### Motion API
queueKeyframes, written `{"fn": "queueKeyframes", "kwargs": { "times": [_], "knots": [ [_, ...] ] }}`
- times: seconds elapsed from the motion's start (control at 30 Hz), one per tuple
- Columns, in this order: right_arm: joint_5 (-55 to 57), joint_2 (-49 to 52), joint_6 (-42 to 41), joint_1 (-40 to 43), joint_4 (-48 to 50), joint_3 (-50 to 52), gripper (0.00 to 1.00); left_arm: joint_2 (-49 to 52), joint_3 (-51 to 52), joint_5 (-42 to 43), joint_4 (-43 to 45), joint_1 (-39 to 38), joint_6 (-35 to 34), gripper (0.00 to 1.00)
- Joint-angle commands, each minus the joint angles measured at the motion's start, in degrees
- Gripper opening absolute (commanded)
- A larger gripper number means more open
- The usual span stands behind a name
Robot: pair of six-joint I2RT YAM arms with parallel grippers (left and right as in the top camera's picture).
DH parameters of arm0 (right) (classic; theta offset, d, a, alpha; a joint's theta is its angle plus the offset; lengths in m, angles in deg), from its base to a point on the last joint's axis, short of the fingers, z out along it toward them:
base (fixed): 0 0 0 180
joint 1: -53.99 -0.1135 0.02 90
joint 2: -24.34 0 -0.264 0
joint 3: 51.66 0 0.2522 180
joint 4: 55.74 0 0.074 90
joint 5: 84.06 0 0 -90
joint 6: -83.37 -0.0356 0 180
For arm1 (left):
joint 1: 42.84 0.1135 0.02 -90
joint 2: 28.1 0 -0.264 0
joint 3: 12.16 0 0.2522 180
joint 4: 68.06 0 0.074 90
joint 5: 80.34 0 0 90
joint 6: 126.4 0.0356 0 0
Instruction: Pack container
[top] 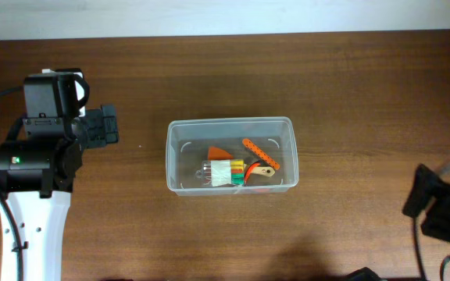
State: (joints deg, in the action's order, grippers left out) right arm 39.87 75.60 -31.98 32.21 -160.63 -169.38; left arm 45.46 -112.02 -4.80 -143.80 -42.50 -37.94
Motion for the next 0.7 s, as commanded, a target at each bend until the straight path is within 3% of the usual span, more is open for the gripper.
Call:
{"fn": "queueKeyframes", "kwargs": {
  "times": [0.0,0.3,0.67],
  "knots": [
    [3.41,-6.80,-4.28,0.04,6.01,8.63,0.99,-0.17,-1.16,-0.83,-0.09,-0.09,-0.57,0.99],
    [-11.10,-11.13,-3.91,0.04,15.98,19.12,0.99,-0.17,-1.16,-0.83,-0.09,-0.09,-0.57,0.99],
    [-15.76,-10.93,-4.11,0.07,18.25,24.35,0.99,-0.17,-1.16,-0.83,-0.09,-0.07,-0.57,0.99]
  ]
}}
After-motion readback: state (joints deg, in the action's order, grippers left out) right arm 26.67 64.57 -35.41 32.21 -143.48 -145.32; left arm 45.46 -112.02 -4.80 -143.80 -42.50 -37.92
